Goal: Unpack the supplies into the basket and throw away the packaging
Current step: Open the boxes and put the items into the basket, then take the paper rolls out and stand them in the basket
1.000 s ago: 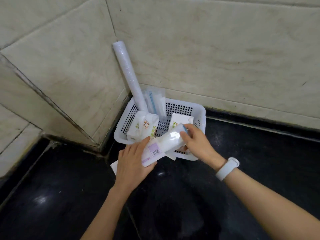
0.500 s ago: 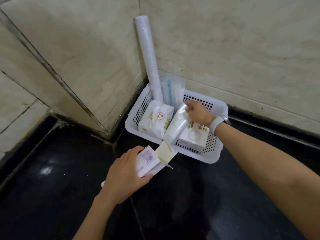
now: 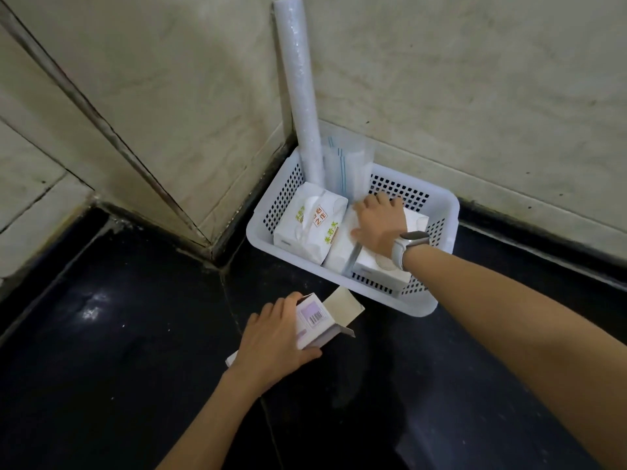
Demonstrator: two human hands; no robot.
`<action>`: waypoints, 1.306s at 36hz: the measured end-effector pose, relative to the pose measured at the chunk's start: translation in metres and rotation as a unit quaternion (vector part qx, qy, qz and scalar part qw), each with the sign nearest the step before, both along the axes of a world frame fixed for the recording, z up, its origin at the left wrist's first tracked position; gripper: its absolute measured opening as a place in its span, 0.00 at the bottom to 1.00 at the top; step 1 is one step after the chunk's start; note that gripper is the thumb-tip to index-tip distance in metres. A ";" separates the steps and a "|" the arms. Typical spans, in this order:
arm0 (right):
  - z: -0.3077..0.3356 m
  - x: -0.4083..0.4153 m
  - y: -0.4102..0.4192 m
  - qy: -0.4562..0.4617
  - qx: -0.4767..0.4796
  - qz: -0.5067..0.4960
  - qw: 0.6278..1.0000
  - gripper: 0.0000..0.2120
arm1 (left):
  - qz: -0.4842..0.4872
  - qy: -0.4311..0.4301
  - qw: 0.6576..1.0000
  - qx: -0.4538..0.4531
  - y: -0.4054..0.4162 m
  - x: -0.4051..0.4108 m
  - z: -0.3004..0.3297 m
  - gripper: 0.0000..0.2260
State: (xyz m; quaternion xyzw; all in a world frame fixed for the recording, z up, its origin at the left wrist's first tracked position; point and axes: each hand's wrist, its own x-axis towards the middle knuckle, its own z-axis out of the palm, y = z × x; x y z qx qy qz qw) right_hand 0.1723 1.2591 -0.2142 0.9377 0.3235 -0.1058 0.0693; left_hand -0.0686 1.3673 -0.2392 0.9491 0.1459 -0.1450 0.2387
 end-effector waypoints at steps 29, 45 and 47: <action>0.005 -0.153 -0.111 -0.013 0.261 0.026 0.965 0.22 | 0.072 0.025 0.993 0.090 -0.048 0.023 -0.008 0.29; -0.011 -0.240 -0.198 0.078 0.279 -0.248 0.924 0.21 | -0.025 -0.114 0.988 0.098 -0.115 -0.002 0.022 0.24; -0.014 -0.252 -0.224 0.093 0.273 -0.305 0.907 0.19 | -0.061 -0.125 0.987 0.083 -0.138 -0.001 0.024 0.21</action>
